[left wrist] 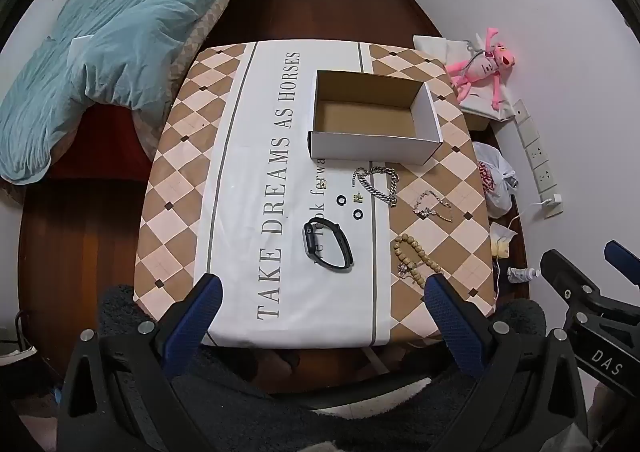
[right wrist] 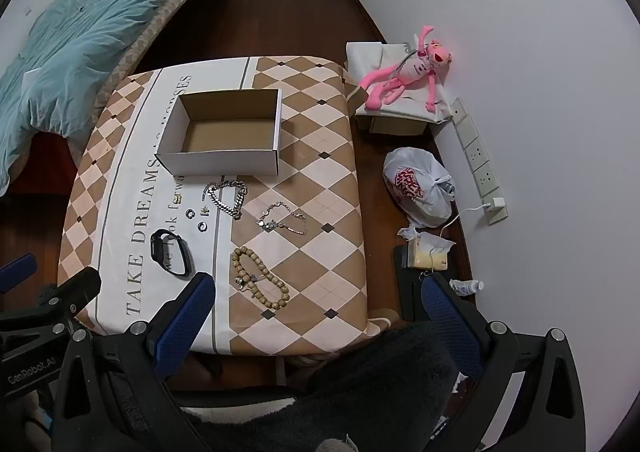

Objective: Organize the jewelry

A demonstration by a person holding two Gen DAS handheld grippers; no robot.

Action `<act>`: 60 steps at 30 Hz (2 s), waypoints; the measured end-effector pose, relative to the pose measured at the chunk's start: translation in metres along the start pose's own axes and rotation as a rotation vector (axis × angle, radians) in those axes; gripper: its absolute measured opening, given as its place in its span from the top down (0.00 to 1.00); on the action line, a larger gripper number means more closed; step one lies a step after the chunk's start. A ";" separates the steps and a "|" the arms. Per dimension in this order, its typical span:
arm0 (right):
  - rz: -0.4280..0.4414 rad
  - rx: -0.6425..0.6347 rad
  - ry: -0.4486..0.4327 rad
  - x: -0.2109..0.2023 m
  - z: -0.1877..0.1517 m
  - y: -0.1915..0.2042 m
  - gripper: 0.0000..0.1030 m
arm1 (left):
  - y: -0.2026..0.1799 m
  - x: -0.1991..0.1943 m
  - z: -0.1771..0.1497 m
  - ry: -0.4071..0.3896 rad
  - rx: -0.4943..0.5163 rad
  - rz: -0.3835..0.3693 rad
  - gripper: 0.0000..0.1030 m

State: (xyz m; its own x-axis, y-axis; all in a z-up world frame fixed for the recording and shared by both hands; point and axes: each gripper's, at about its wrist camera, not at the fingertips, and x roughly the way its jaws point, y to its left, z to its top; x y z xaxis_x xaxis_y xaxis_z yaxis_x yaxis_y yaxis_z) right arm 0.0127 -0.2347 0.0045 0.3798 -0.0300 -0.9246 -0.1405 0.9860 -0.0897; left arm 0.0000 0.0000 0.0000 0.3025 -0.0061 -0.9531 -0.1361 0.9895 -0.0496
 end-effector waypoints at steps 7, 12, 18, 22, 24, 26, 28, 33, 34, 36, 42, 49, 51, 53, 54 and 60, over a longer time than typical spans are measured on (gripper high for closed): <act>0.001 -0.001 -0.002 -0.001 0.000 0.000 0.00 | 0.000 0.000 0.000 -0.007 -0.001 0.002 0.00; 0.001 0.001 -0.003 -0.001 0.000 0.000 0.00 | 0.000 0.000 0.000 -0.009 -0.001 0.006 0.00; 0.004 0.002 -0.005 -0.001 0.000 -0.001 0.00 | 0.000 -0.001 0.000 -0.017 0.001 0.012 0.00; 0.005 0.003 -0.005 0.000 -0.001 -0.002 0.00 | 0.000 -0.005 0.006 -0.022 0.001 0.017 0.00; 0.007 0.003 -0.003 0.001 -0.001 -0.003 0.00 | -0.001 -0.006 0.006 -0.023 0.001 0.017 0.00; 0.007 0.003 -0.004 -0.001 0.001 -0.001 0.00 | 0.000 -0.006 0.007 -0.024 0.000 0.019 0.00; 0.007 0.002 -0.003 -0.001 0.001 -0.001 0.00 | 0.000 -0.007 0.008 -0.023 -0.001 0.018 0.00; 0.007 0.004 -0.003 -0.001 0.000 -0.001 0.00 | 0.000 -0.006 0.007 -0.028 0.002 0.021 0.00; 0.006 0.003 -0.004 -0.001 0.000 -0.001 0.00 | 0.000 -0.006 0.007 -0.028 0.002 0.021 0.00; 0.009 0.004 -0.003 -0.001 0.000 -0.002 0.00 | 0.000 -0.006 0.006 -0.029 0.002 0.019 0.00; 0.010 0.003 -0.003 -0.002 0.000 -0.002 0.00 | -0.001 -0.009 0.008 -0.030 0.005 0.020 0.00; 0.010 0.003 -0.004 -0.002 -0.001 -0.003 0.00 | -0.002 -0.009 0.007 -0.035 0.005 0.023 0.00; 0.012 0.004 -0.004 -0.003 -0.001 -0.004 0.00 | -0.003 -0.010 0.007 -0.036 0.006 0.022 0.00; 0.012 0.004 -0.003 -0.003 -0.001 -0.004 0.00 | -0.004 -0.011 0.009 -0.037 0.006 0.021 0.00; 0.013 0.005 -0.003 -0.004 -0.001 -0.004 0.00 | -0.004 -0.012 0.009 -0.037 0.008 0.022 0.00; 0.013 0.005 -0.005 -0.005 -0.001 -0.005 0.00 | -0.005 -0.013 0.009 -0.041 0.007 0.023 0.00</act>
State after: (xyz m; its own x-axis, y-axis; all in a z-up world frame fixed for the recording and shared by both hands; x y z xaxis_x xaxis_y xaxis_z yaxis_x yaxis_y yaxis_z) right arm 0.0106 -0.2398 0.0090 0.3825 -0.0162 -0.9238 -0.1406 0.9872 -0.0756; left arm 0.0050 -0.0037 0.0149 0.3383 0.0225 -0.9408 -0.1368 0.9903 -0.0255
